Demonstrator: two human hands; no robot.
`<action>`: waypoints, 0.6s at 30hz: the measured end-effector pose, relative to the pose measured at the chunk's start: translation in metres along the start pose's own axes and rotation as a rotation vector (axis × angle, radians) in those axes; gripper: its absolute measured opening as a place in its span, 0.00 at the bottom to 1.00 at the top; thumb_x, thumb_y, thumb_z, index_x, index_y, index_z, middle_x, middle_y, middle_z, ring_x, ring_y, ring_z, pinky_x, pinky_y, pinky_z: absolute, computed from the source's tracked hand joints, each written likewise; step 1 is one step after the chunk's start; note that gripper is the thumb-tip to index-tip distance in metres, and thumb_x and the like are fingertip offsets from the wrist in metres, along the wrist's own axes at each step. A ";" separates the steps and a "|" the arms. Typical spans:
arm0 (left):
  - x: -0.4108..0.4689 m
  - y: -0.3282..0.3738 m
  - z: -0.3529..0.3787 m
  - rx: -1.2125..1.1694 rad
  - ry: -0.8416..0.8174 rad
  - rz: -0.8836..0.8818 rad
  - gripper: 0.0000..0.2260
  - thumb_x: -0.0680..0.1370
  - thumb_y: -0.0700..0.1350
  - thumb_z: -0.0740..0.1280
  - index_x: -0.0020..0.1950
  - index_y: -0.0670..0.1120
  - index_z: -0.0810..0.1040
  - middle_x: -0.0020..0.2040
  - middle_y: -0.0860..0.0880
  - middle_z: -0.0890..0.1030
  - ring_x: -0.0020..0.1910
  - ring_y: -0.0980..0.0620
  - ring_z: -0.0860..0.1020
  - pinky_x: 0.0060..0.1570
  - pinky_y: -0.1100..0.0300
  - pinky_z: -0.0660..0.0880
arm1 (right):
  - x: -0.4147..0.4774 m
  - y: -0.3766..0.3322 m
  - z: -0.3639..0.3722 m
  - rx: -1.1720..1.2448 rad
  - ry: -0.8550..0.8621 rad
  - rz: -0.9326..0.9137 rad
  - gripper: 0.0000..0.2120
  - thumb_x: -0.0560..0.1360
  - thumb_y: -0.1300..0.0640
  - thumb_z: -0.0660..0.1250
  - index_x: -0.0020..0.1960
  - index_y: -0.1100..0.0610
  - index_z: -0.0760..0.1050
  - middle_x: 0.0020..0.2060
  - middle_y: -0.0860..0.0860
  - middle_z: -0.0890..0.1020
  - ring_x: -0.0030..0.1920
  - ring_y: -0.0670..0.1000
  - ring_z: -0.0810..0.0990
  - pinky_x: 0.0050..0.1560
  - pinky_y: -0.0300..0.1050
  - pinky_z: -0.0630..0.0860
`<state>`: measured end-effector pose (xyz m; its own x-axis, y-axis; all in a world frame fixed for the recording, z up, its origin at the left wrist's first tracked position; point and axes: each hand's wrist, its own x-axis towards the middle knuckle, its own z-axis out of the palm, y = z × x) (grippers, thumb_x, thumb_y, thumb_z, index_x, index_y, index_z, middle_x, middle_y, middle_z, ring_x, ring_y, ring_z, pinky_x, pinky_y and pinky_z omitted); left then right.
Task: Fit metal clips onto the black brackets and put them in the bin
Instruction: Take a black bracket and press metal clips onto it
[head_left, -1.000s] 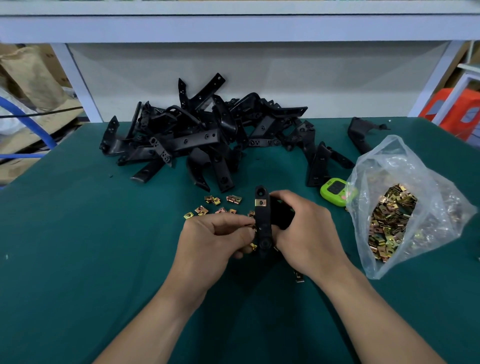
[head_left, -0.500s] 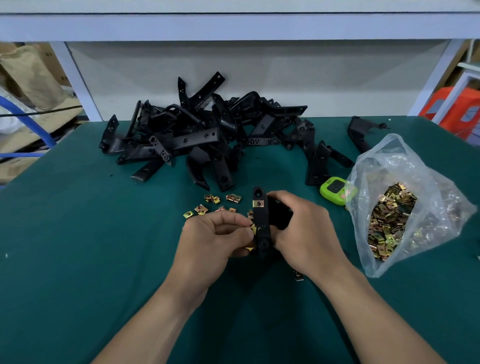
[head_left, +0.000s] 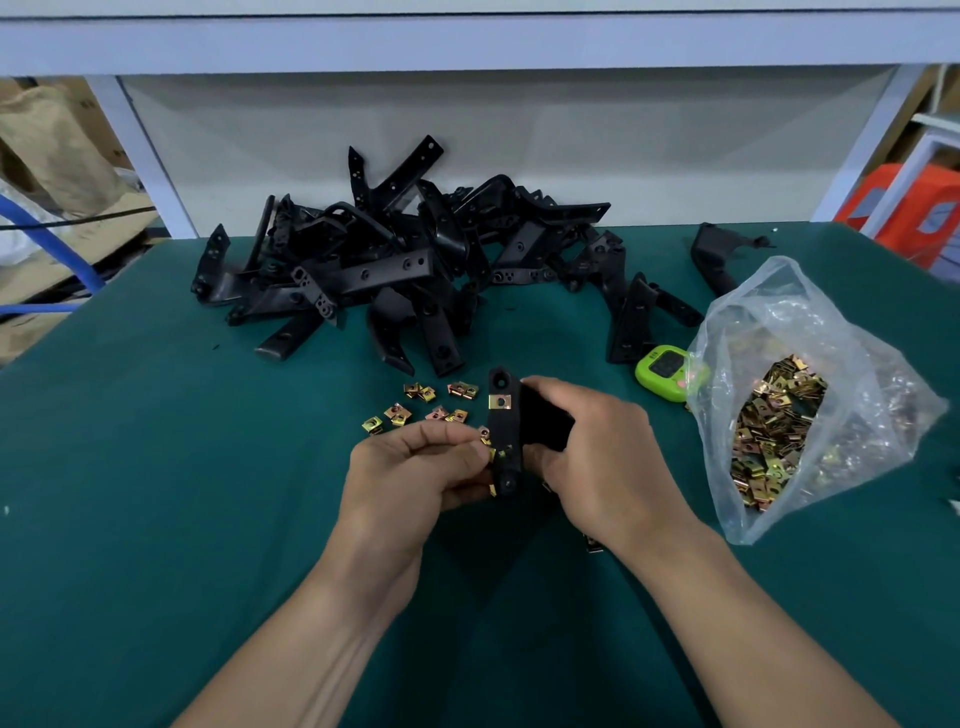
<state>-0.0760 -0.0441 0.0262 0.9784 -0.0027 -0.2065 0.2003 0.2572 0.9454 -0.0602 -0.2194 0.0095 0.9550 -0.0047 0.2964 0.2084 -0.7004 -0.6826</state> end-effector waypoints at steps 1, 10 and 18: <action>0.000 -0.001 0.001 -0.014 0.018 -0.001 0.10 0.74 0.30 0.73 0.36 0.43 0.84 0.36 0.43 0.85 0.33 0.50 0.83 0.35 0.61 0.81 | -0.001 0.000 0.000 0.002 0.001 0.005 0.23 0.70 0.58 0.78 0.60 0.41 0.76 0.44 0.40 0.84 0.45 0.45 0.81 0.47 0.50 0.81; 0.000 -0.006 0.007 -0.133 0.102 0.016 0.09 0.74 0.29 0.73 0.38 0.42 0.82 0.35 0.46 0.84 0.34 0.52 0.83 0.36 0.63 0.81 | -0.001 -0.003 0.000 0.012 0.009 0.034 0.23 0.69 0.56 0.79 0.58 0.37 0.76 0.41 0.37 0.83 0.42 0.42 0.81 0.43 0.46 0.81; -0.002 -0.008 0.005 0.078 0.087 0.034 0.07 0.75 0.35 0.75 0.44 0.47 0.86 0.37 0.45 0.86 0.36 0.50 0.85 0.38 0.63 0.81 | -0.006 -0.010 0.000 -0.054 0.013 0.042 0.19 0.71 0.56 0.75 0.58 0.42 0.75 0.40 0.43 0.83 0.41 0.50 0.81 0.43 0.54 0.80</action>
<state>-0.0799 -0.0515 0.0203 0.9773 0.0898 -0.1917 0.1734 0.1798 0.9683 -0.0681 -0.2127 0.0143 0.9597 -0.0440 0.2776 0.1565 -0.7370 -0.6576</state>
